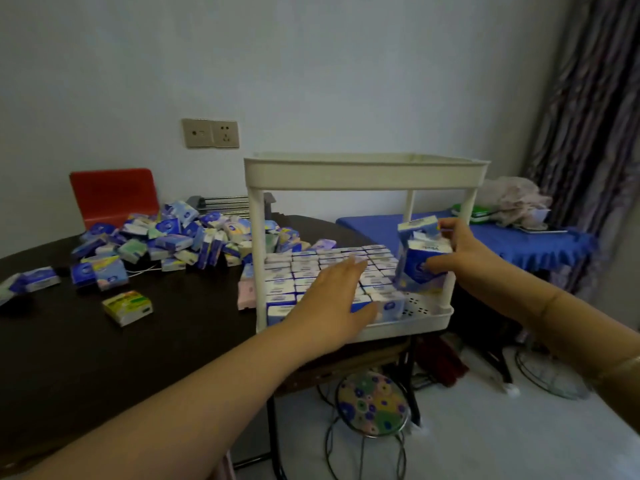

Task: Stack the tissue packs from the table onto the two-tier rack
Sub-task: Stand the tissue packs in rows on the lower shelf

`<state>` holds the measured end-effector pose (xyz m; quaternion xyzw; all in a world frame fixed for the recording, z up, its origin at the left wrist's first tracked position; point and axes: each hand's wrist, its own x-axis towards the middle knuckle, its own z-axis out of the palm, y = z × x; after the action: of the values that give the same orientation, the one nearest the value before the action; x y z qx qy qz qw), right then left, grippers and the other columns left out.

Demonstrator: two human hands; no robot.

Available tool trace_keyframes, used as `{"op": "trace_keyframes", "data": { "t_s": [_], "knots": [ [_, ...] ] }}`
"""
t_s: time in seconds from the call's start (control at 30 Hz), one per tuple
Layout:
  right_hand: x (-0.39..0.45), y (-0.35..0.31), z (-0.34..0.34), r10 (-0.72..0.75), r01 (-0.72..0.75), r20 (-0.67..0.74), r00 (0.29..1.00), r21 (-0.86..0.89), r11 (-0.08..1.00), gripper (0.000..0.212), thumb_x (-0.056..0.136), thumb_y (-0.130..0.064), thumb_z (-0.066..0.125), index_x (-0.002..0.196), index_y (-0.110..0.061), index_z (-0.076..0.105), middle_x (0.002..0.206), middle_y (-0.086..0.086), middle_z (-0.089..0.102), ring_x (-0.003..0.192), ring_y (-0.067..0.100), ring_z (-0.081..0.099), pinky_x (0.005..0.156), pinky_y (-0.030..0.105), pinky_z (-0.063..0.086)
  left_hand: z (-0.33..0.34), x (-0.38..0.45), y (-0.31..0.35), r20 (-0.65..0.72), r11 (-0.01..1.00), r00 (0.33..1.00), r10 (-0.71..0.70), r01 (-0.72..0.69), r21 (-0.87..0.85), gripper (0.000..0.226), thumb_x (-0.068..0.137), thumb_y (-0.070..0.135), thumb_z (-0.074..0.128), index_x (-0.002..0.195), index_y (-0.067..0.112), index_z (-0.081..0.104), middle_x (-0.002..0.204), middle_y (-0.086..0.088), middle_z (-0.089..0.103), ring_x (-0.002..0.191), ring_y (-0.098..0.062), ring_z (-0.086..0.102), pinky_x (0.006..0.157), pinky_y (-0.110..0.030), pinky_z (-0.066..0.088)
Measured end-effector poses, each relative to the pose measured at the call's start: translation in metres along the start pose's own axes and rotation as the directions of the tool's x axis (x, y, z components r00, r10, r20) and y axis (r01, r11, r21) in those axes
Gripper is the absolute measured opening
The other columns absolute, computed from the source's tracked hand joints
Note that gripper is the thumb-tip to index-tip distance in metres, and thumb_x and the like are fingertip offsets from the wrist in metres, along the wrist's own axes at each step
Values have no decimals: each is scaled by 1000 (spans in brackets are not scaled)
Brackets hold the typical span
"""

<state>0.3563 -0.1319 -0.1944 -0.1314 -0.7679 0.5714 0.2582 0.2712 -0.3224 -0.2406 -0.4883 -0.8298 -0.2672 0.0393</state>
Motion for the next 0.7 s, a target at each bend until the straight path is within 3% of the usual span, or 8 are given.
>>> {"op": "trace_keyframes", "data": {
  "t_s": [0.13, 0.23, 0.4, 0.57, 0.7],
  "knots": [
    [11, 26, -21, 51, -17, 110, 993, -290, 957, 59, 76, 15, 63, 116, -14, 31, 121, 14, 42, 94, 32, 57, 77, 43, 50, 5, 24, -14, 89, 962, 996, -30, 4, 274, 76, 90, 59, 46, 152, 31, 12, 161, 4, 6, 148, -22, 4, 119, -46, 9],
    [15, 42, -15, 101, -41, 141, 985, -379, 924, 59, 75, 13, 66, 115, -12, 30, 110, 10, 43, 89, 24, 55, 77, 41, 51, 8, 33, -24, 165, 923, 982, -92, 22, 384, 81, 85, 72, 37, 151, 37, 6, 161, 6, -2, 148, -22, -5, 118, -50, 0],
    [26, 66, -5, 152, -111, 148, 977, -252, 961, 57, 84, 12, 58, 126, -11, 28, 124, 6, 40, 84, 13, 55, 52, 13, 49, 17, 35, -46, 260, 900, 948, -185, 57, 431, 79, 84, 77, 26, 149, 44, -5, 160, 9, -11, 147, -22, -9, 116, -54, -3],
    [30, 90, -12, 278, -221, 261, 924, -227, 948, 64, 84, 8, 57, 135, -21, 32, 126, 7, 56, 106, 16, 59, 83, 26, 51, 23, 34, -55, 252, 900, 953, -167, 43, 434, 71, 89, 70, 25, 147, 47, -10, 159, 11, -11, 148, -20, -6, 118, -53, 3],
    [34, 87, -14, 304, -195, 247, 920, -384, 902, 85, 82, 7, 62, 146, -19, 13, 126, 3, 50, 113, 16, 52, 90, 27, 45, 24, 36, -57, 241, 899, 958, -155, 36, 437, 70, 90, 70, 24, 146, 47, -11, 160, 11, -10, 148, -20, -5, 118, -52, 4]
  ]
}}
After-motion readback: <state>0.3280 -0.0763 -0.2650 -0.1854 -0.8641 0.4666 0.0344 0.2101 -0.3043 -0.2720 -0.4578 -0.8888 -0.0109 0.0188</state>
